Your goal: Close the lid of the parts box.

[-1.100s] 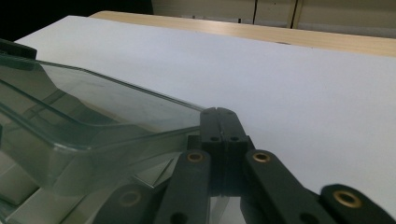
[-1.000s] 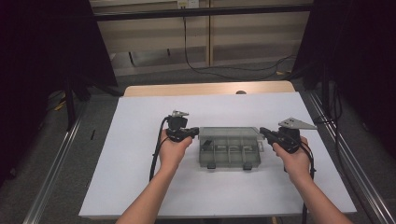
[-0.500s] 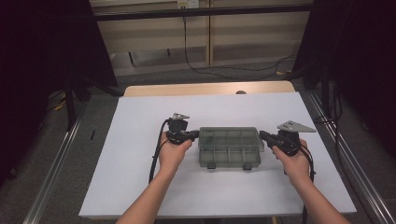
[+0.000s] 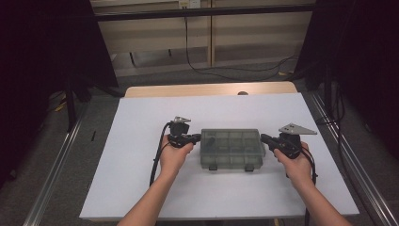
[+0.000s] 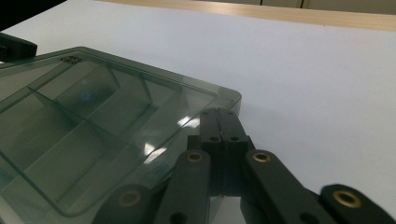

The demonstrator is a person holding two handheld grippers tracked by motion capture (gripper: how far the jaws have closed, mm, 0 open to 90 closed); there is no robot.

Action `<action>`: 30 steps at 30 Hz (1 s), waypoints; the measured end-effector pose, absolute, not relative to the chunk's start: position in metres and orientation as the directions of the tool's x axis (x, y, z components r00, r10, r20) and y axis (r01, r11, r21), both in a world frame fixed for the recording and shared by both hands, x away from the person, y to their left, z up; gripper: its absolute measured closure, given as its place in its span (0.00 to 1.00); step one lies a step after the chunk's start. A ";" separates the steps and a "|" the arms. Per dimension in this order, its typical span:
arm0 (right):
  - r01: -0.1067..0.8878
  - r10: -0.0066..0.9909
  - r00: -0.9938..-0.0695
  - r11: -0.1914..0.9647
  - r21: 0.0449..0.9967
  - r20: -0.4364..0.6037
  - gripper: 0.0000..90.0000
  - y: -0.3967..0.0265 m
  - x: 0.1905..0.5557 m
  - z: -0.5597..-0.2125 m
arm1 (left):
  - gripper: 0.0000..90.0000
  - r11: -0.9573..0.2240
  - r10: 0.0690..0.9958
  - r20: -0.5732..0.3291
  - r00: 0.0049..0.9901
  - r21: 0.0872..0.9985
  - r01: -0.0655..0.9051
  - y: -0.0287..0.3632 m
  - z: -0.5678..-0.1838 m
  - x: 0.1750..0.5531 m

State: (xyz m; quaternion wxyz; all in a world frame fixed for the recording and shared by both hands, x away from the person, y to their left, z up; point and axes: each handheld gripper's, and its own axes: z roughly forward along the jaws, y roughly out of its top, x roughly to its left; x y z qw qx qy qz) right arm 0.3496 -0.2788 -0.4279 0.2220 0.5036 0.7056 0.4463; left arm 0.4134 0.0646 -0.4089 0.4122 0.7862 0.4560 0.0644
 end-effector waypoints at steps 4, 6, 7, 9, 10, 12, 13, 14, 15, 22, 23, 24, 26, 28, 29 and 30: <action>0.512 0.907 -0.398 0.096 0.854 0.136 1.00 -0.279 0.349 -0.429 | 1.00 -0.251 0.767 -0.272 0.581 0.706 0.662 0.066 -0.410 0.413; 0.511 0.907 -0.399 0.095 0.855 0.137 1.00 -0.280 0.349 -0.430 | 1.00 -0.250 0.763 -0.273 0.586 0.711 0.657 0.065 -0.409 0.413; 0.511 0.907 -0.399 0.095 0.855 0.137 1.00 -0.280 0.349 -0.430 | 1.00 -0.253 0.762 -0.268 0.589 0.715 0.652 0.065 -0.409 0.413; 0.509 0.905 -0.401 0.090 0.856 0.143 1.00 -0.280 0.348 -0.428 | 1.00 -0.263 0.763 -0.254 0.595 0.718 0.644 0.065 -0.407 0.412; 0.507 0.904 -0.403 0.091 0.857 0.142 1.00 -0.280 0.347 -0.428 | 1.00 -0.266 0.765 -0.250 0.594 0.718 0.644 0.065 -0.407 0.412; 0.507 0.903 -0.405 0.093 0.857 0.142 1.00 -0.280 0.347 -0.428 | 1.00 -0.261 0.763 -0.250 0.596 0.724 0.638 0.066 -0.406 0.411; 0.506 0.903 -0.406 0.093 0.857 0.142 1.00 -0.280 0.347 -0.427 | 1.00 -0.261 0.759 -0.252 0.600 0.726 0.636 0.066 -0.405 0.411; 0.508 0.902 -0.407 0.095 0.856 0.141 1.00 -0.280 0.346 -0.427 | 1.00 -0.260 0.757 -0.255 0.601 0.727 0.635 0.067 -0.404 0.411; 0.506 0.901 -0.410 0.096 0.857 0.141 1.00 -0.280 0.346 -0.427 | 1.00 -0.258 0.757 -0.254 0.603 0.731 0.632 0.067 -0.404 0.411; 0.494 0.893 -0.425 0.095 0.864 0.145 1.00 -0.281 0.343 -0.424 | 1.00 -0.280 0.729 -0.246 0.638 0.744 0.607 0.062 -0.400 0.407; 0.493 0.892 -0.427 0.091 0.865 0.149 1.00 -0.281 0.343 -0.423 | 1.00 -0.275 0.727 -0.252 0.639 0.746 0.607 0.061 -0.400 0.406; 0.490 0.889 -0.433 0.094 0.867 0.149 1.00 -0.280 0.343 -0.423 | 1.00 -0.282 0.724 -0.249 0.643 0.744 0.605 0.060 -0.401 0.405; 0.489 0.884 -0.445 0.108 0.866 0.141 1.00 -0.278 0.341 -0.422 | 1.00 -0.297 0.719 -0.240 0.653 0.743 0.600 0.058 -0.402 0.404; 0.489 0.882 -0.452 0.119 0.864 0.135 1.00 -0.277 0.341 -0.422 | 1.00 -0.303 0.714 -0.238 0.659 0.743 0.597 0.056 -0.404 0.403; 0.487 0.880 -0.457 0.131 0.864 0.125 1.00 -0.276 0.340 -0.423 | 1.00 -0.312 0.715 -0.229 0.661 0.741 0.594 0.055 -0.404 0.402; 0.490 0.879 -0.463 0.143 0.860 0.118 1.00 -0.274 0.340 -0.424 | 1.00 -0.318 0.712 -0.223 0.666 0.743 0.589 0.055 -0.405 0.401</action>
